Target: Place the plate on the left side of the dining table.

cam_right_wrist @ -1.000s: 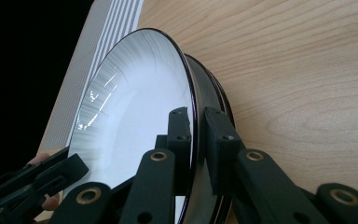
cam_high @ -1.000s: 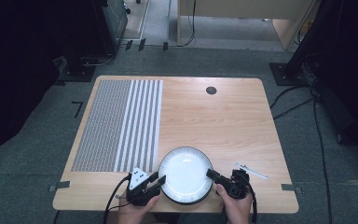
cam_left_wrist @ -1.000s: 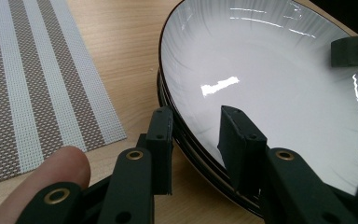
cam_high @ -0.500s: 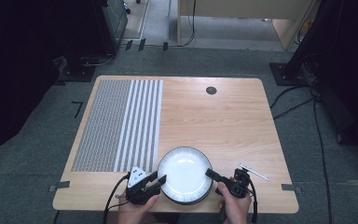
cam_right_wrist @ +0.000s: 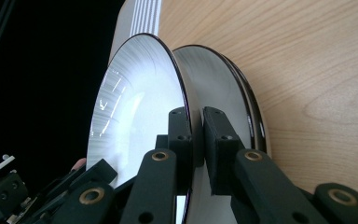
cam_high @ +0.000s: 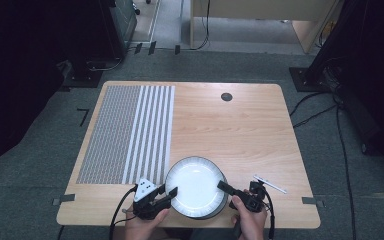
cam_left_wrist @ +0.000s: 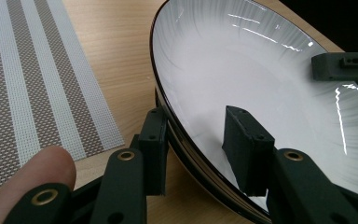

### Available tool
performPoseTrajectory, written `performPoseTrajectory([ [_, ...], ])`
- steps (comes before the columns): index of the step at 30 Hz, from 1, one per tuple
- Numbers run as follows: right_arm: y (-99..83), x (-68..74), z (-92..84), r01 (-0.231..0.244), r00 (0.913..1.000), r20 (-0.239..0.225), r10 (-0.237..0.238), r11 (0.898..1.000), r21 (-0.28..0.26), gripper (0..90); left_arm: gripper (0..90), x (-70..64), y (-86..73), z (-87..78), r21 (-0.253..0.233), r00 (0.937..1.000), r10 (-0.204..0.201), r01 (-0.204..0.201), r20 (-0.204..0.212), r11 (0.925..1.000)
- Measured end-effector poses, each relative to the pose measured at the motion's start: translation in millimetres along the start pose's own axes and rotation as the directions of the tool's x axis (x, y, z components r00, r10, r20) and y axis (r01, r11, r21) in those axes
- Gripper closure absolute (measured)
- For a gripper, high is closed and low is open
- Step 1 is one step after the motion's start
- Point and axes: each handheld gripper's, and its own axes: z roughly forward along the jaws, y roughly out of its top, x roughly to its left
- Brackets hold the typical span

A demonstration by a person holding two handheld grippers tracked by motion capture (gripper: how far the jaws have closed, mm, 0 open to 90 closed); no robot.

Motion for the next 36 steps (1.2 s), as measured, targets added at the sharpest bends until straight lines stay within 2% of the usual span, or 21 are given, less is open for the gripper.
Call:
performPoseTrajectory([
  [9,2.6,14.0,-0.1,0.031,0.9995,-0.003,-0.031,0.999,-0.011,82.9,63.6,2.8,8.9,-9.0,-0.015,0.9996,-0.027,0.027,-0.011,0.9995],
  [18,13.2,36.8,11.8,0.049,0.9988,0.000,-0.049,0.999,-0.013,83.0,65.2,16.5,28.9,-18.0,-0.026,0.9982,-0.056,0.055,-0.023,0.9981],
  [24,22.4,53.9,25.9,0.046,0.9989,-0.012,-0.046,0.999,-0.011,83.1,68.1,33.3,49.7,-23.9,-0.048,0.9953,-0.091,0.089,-0.033,0.9949],
  [28,28.8,66.3,37.4,0.055,0.9983,-0.022,-0.055,0.998,-0.015,83.4,69.6,43.5,62.7,-28.9,-0.075,0.9942,-0.096,0.092,-0.048,0.9929],
  [36,36.7,85.4,59.6,0.065,0.9977,-0.019,-0.065,0.998,-0.002,83.4,70.9,66.0,71.5,-34.5,-0.104,0.9891,-0.136,0.130,-0.055,0.9861],
])
